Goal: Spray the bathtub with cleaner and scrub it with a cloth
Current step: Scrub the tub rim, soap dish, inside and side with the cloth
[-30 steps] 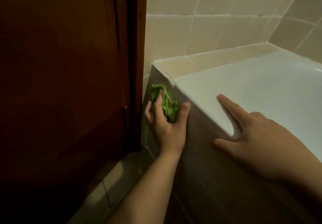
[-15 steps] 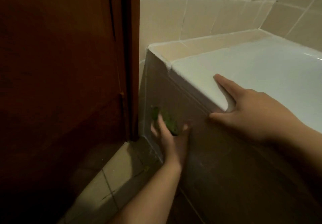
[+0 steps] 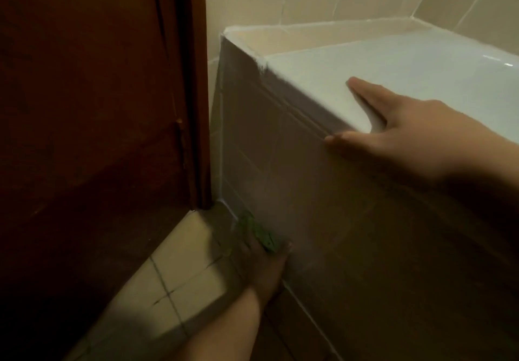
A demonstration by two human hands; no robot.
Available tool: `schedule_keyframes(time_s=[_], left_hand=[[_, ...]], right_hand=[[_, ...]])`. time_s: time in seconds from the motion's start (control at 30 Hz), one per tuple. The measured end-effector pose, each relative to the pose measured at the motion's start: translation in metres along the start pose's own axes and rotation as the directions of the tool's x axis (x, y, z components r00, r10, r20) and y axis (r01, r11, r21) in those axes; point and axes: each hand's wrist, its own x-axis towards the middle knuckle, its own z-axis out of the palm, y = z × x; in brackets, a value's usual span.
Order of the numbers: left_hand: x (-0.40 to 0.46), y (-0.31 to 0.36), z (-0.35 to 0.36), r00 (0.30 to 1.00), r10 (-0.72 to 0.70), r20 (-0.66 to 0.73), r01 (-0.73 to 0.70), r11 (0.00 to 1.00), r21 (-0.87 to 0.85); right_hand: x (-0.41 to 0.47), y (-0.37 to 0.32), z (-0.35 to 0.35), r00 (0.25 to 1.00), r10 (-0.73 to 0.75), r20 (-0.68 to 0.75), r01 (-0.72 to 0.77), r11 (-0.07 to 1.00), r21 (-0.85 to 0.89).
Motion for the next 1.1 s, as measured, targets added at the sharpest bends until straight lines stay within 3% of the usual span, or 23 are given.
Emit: schedule_keyframes(time_s=[0.07, 0.17, 0.27, 0.33, 0.37, 0.47, 0.53, 0.6, 0.7, 0.83, 0.93, 1.0, 1.1], left_hand=[[-0.009, 0.018, 0.000, 1.000, 0.025, -0.015, -0.026, 0.996, -0.080], [-0.053, 0.090, -0.006, 0.949, 0.306, -0.078, -0.316, 0.927, -0.202], [-0.089, 0.147, -0.007, 0.824, 0.536, -0.186, -0.561, 0.819, -0.123], [-0.094, 0.165, -0.007, 0.745, 0.623, -0.240, -0.648, 0.761, -0.032], [-0.096, 0.170, -0.007, 0.737, 0.631, -0.242, -0.654, 0.756, -0.019], [-0.102, 0.165, -0.013, 0.798, 0.565, -0.210, -0.584, 0.811, -0.041], [-0.108, 0.157, -0.014, 0.904, 0.408, -0.131, -0.422, 0.901, -0.100], [-0.109, 0.145, -0.014, 0.960, 0.271, -0.065, -0.275, 0.958, -0.080], [-0.099, 0.114, -0.010, 0.995, 0.094, 0.020, -0.091, 0.991, -0.097], [-0.072, 0.050, 0.007, 0.987, -0.159, 0.013, 0.155, 0.976, 0.155], [-0.040, -0.005, 0.030, 0.966, -0.260, 0.006, 0.260, 0.965, -0.020], [-0.040, -0.005, 0.032, 0.960, -0.281, -0.015, 0.276, 0.951, -0.137], [-0.075, 0.053, 0.023, 0.989, -0.145, -0.015, 0.129, 0.921, -0.367]], right_hand=[[-0.001, 0.001, 0.000, 1.000, -0.002, -0.004, 0.002, 1.000, 0.006], [-0.003, 0.000, -0.001, 1.000, 0.009, 0.003, -0.009, 1.000, 0.015], [-0.002, -0.003, -0.001, 0.999, 0.042, -0.003, -0.041, 0.998, 0.049], [-0.002, -0.004, -0.002, 0.998, 0.056, -0.002, -0.055, 0.996, 0.072], [-0.002, -0.004, -0.003, 0.998, 0.061, 0.004, -0.061, 0.995, 0.085], [-0.002, -0.004, -0.005, 0.996, 0.077, 0.036, -0.080, 0.992, 0.094], [-0.002, -0.003, -0.007, 0.996, 0.080, 0.047, -0.084, 0.991, 0.101], [-0.002, -0.003, -0.007, 0.995, 0.080, 0.062, -0.086, 0.991, 0.102], [-0.001, -0.001, -0.006, 0.995, 0.073, 0.069, -0.079, 0.993, 0.089], [-0.001, 0.005, -0.003, 0.999, 0.026, 0.035, -0.027, 0.999, 0.036], [-0.002, 0.012, 0.000, 1.000, -0.008, -0.012, 0.008, 1.000, 0.015], [0.002, 0.012, 0.001, 0.998, -0.035, -0.056, 0.037, 0.999, 0.035], [0.002, 0.017, 0.008, 0.999, -0.041, -0.031, 0.042, 0.998, 0.054]])
